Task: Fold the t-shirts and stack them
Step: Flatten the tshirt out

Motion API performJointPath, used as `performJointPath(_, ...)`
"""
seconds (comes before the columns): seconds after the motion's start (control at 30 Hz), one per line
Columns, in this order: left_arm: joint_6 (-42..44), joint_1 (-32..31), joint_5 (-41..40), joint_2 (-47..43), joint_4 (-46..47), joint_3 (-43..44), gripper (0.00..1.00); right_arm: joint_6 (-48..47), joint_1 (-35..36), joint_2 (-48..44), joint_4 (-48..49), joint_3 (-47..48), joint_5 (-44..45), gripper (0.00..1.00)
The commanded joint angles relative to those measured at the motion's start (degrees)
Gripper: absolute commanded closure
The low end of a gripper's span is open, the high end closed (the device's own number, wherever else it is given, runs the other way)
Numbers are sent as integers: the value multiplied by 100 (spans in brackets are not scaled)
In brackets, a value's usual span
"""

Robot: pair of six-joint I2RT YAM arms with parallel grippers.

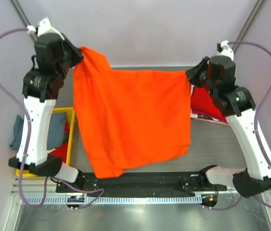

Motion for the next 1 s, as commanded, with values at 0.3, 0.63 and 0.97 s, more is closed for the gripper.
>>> performJointPath(0.3,-1239,2391,2719,998,3196,1058,100,-53,-717,1748,797,2696,-880,99)
performJointPath(0.63,-650,2419,3274,-695,3883,-2670,100,246,-1482,767,1939,-633,-1944,99)
performJointPath(0.97,-501,2411,2817,-3966,2840,-6957,100,519,-1517,-825,2204,-4182,-2287,99)
